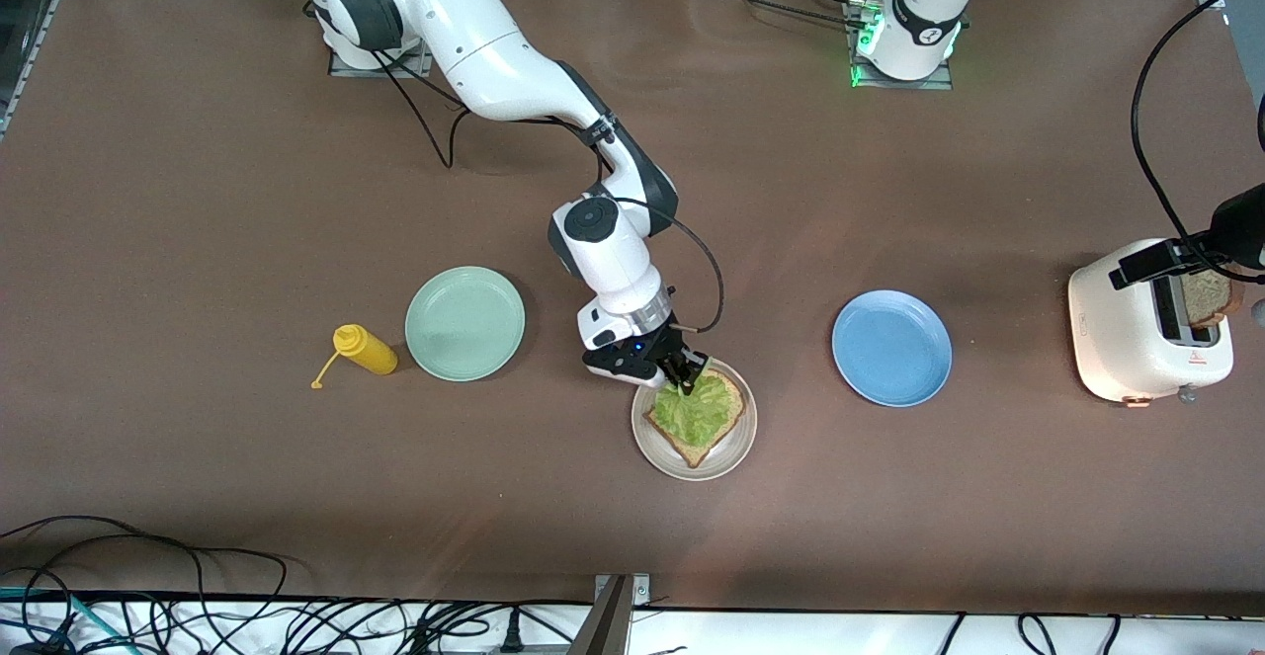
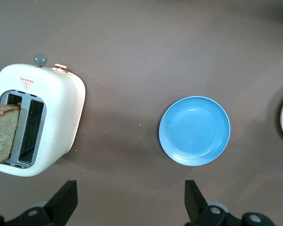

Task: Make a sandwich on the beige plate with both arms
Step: 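Lower the lettuce onto the bread slice and open the right gripper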

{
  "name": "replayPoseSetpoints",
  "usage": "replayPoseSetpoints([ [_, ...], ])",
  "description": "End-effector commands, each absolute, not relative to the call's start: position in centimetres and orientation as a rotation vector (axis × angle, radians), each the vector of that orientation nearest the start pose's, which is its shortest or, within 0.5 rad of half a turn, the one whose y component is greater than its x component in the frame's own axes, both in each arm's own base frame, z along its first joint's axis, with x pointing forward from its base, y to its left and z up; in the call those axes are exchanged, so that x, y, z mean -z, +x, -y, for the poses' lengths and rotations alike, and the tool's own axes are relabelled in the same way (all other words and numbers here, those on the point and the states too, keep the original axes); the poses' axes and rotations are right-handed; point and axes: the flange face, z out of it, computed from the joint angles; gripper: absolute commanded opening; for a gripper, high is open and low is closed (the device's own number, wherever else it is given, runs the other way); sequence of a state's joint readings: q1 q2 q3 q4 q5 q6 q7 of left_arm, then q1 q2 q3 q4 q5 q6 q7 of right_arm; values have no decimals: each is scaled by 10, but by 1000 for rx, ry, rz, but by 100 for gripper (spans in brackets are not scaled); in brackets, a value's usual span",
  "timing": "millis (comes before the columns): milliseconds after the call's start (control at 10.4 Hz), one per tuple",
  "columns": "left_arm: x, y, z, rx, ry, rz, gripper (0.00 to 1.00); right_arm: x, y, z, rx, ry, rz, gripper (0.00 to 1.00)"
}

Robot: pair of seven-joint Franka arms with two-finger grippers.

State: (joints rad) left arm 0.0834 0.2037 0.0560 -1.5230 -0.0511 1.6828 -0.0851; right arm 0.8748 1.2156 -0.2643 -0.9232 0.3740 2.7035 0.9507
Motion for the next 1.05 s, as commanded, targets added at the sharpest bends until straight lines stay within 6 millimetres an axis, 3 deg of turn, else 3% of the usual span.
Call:
replayPoseSetpoints([
  [0, -539, 610, -79, -76, -3158, 331, 100, -205, 625, -548, 578, -2596, -376, 100],
  [479, -540, 609, -78, -76, -3149, 331, 100, -210, 625, -549, 571, -2596, -372, 100],
  [671, -540, 609, -77, -76, -3151, 326, 100, -229, 627, -549, 539, -2600, -382, 100],
  [959, -540, 608, -78, -93, -3149, 340, 100, -268, 643, -519, 454, -2652, -402, 100],
])
